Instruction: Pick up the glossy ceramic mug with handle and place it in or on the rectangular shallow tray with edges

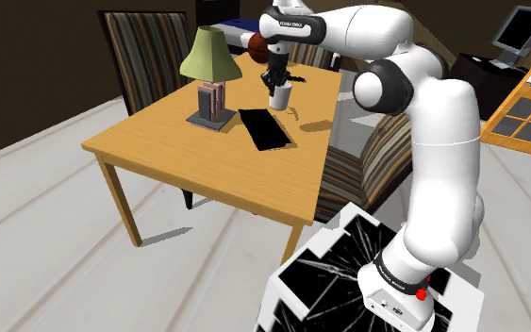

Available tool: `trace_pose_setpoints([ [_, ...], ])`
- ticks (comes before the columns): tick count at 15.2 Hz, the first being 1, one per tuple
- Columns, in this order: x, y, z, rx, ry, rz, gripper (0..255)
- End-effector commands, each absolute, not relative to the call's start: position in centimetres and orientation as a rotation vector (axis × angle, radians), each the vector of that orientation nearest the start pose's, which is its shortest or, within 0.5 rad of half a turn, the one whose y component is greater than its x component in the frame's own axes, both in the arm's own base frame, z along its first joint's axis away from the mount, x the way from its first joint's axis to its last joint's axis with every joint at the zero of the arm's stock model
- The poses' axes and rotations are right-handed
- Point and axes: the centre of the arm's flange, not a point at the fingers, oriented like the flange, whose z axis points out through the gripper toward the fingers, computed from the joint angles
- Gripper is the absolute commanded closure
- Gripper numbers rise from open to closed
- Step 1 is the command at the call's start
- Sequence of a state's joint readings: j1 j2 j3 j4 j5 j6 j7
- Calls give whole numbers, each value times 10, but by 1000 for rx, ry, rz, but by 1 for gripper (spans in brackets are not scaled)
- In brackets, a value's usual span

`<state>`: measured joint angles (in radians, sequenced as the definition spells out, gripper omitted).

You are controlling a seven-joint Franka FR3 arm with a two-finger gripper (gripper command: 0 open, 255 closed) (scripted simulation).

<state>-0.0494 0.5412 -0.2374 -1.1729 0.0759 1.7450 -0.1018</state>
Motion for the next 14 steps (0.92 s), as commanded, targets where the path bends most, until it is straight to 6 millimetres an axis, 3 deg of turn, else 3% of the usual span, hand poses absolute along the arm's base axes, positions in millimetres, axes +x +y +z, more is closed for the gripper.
trace_pose_setpoints([
  [1,724,-142,493,-3183,256,-57,255],
  [3,744,-132,496,-3183,256,-57,255],
  [14,744,-132,438,-3183,256,-57,255],
])
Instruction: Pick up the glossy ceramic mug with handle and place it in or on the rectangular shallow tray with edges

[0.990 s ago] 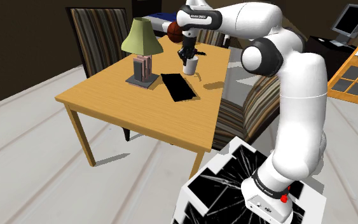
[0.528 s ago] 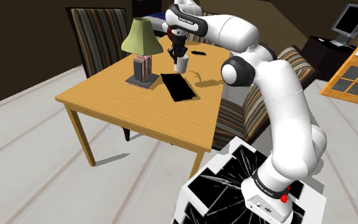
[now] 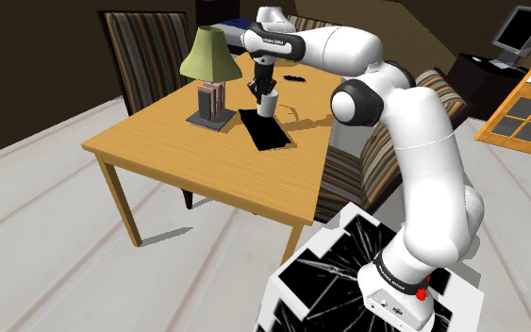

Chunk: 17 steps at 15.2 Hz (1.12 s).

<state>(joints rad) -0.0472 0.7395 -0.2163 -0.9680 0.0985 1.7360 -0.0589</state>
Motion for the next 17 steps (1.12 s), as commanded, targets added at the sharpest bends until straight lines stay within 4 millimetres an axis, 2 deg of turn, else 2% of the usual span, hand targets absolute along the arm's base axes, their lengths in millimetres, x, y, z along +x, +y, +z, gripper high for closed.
trace_pose_setpoints([
  [1,744,-132,433,-3183,256,-57,255],
  [7,744,-132,401,-3183,256,-57,255],
  [15,744,-132,401,-3183,256,-57,255],
  [16,744,-132,401,-3183,256,-57,0],
  [17,744,-132,401,-3183,256,-57,0],
])
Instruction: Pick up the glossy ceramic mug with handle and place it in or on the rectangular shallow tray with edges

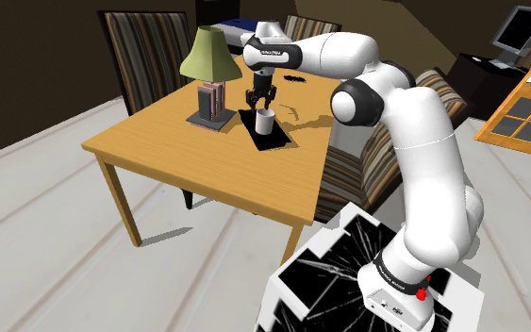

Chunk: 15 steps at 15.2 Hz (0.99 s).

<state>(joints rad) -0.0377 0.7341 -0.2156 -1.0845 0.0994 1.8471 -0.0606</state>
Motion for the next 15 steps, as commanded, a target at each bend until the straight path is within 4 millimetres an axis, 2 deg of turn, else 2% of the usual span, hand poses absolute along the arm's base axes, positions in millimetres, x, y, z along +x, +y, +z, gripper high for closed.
trace_pose_setpoints([
  [1,744,-132,401,-3183,256,-57,0],
  [4,744,-132,401,-3183,256,-57,0],
  [8,743,-129,451,-3183,256,-57,0],
  [15,743,-129,451,-3183,256,-57,0],
])
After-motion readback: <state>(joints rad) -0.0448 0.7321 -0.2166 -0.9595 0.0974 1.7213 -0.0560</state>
